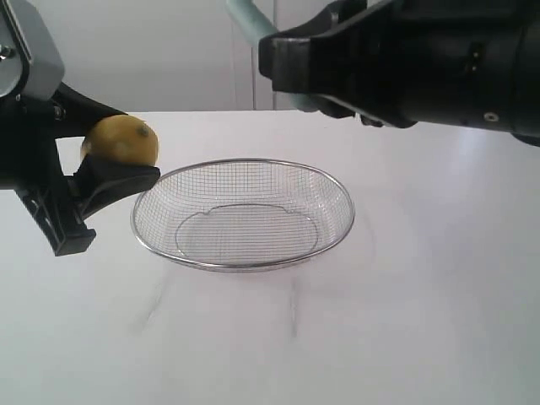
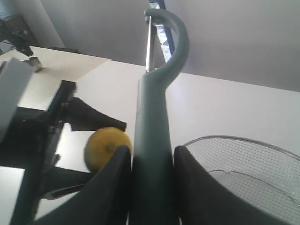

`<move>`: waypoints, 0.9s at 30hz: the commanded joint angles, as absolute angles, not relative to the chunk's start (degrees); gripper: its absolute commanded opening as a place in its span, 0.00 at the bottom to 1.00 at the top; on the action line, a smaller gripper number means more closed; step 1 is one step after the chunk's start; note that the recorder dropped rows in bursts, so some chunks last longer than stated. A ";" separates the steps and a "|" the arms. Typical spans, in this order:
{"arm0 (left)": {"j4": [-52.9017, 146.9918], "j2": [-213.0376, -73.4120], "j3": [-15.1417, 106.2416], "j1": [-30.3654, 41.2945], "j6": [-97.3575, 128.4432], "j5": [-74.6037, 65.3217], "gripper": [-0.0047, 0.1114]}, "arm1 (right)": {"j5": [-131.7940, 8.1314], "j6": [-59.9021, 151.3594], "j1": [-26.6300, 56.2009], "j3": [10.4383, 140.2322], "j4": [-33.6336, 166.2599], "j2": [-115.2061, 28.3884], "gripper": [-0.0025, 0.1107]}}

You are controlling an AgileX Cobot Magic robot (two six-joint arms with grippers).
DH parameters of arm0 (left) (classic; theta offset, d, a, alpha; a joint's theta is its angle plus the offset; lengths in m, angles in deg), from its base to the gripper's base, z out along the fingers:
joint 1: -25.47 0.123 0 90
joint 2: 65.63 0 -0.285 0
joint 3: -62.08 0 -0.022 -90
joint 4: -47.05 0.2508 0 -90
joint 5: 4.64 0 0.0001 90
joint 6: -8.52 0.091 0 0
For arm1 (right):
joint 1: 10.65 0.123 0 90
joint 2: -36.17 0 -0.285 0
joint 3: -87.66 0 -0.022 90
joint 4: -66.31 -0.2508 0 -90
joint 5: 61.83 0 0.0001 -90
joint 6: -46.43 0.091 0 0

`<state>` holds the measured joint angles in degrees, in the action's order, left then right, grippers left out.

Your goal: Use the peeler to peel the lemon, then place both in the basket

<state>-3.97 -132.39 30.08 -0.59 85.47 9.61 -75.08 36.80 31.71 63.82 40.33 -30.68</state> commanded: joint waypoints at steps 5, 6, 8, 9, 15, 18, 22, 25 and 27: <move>-5.18 -132.11 29.95 -0.98 84.99 10.15 0.04 | -79.68 36.16 24.66 64.86 42.90 -37.00 0.02; -5.29 -132.11 29.95 -0.98 84.99 10.15 0.04 | -80.32 36.04 24.03 65.23 43.15 -37.71 0.02; -5.54 -132.11 29.95 -0.98 84.99 10.15 0.04 | -81.86 35.91 22.41 66.26 43.82 -39.53 0.02; -5.54 -132.11 29.95 -0.98 84.99 10.15 0.04 | -82.37 35.91 21.74 66.58 44.06 -40.26 0.02; -5.54 -132.11 29.95 -0.98 84.99 10.15 0.04 | -88.78 31.34 16.73 71.13 44.16 -46.25 0.02; -5.54 -132.11 29.95 -0.98 84.99 10.15 0.04 | -91.89 29.10 14.69 73.51 44.07 -49.50 0.02; -5.54 -132.11 29.95 -0.98 84.99 10.15 0.04 | -94.74 26.81 12.26 76.19 43.94 -54.23 0.02; -5.54 -132.11 29.95 -0.98 84.99 10.15 0.04 | -96.96 24.04 10.95 78.30 43.70 -57.98 0.02; -5.54 -132.11 29.95 -0.98 84.99 10.15 0.04 | -97.74 22.12 10.95 79.46 43.59 -60.62 0.02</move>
